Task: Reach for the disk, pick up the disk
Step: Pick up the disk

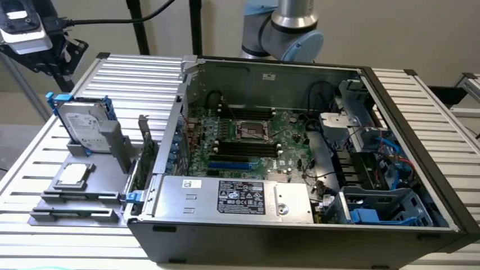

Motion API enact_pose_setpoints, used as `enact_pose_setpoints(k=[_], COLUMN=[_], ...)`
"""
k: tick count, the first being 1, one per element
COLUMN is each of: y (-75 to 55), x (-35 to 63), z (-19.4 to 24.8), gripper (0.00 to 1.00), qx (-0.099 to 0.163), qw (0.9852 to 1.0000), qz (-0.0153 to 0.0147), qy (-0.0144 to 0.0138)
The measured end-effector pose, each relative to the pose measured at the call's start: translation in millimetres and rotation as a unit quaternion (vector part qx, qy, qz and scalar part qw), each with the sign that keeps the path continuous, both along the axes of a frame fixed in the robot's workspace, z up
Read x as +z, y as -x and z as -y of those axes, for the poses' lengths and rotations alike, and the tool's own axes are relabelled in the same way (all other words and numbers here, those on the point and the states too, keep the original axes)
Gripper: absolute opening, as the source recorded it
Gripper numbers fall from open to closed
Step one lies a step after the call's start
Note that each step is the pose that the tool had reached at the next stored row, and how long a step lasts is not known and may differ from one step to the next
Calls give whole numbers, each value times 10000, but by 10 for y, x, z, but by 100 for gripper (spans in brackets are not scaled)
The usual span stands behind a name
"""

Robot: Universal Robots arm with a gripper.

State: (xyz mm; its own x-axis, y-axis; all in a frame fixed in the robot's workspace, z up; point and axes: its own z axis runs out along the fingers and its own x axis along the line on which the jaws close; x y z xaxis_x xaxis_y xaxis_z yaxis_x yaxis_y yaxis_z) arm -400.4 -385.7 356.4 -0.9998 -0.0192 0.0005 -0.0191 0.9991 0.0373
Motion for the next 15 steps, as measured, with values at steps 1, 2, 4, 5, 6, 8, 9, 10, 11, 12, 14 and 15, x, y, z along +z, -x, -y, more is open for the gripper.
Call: enact_pose_setpoints(k=[1, 2, 4, 5, 6, 8, 9, 10, 11, 12, 14, 15], y=[37, 75, 146, 179, 204, 217, 218, 218, 218, 218, 217, 217], x=[0, 0, -1, -1, -1, -2, -1, -2, -1, -1, -1, -1], z=[-16, -32, -63, -80, -95, -109, -109, -109, -109, -109, -109, -110], gripper=[11, 11, 11, 11, 11, 11, 11, 11, 11, 11, 11, 11], qx=[0, 0, -1, 0, 0, -1, -1, 0, 0, 0, 32, 85], qw=[10000, 10000, 10000, 10000, 10000, 10000, 10000, 10000, 10000, 10000, 10000, 9999], qz=[0, 0, 0, 0, -1, 1, 0, 0, 0, 0, 0, 0], qy=[4, 9, 21, 28, 37, 60, 62, 62, 62, 62, 63, 63])
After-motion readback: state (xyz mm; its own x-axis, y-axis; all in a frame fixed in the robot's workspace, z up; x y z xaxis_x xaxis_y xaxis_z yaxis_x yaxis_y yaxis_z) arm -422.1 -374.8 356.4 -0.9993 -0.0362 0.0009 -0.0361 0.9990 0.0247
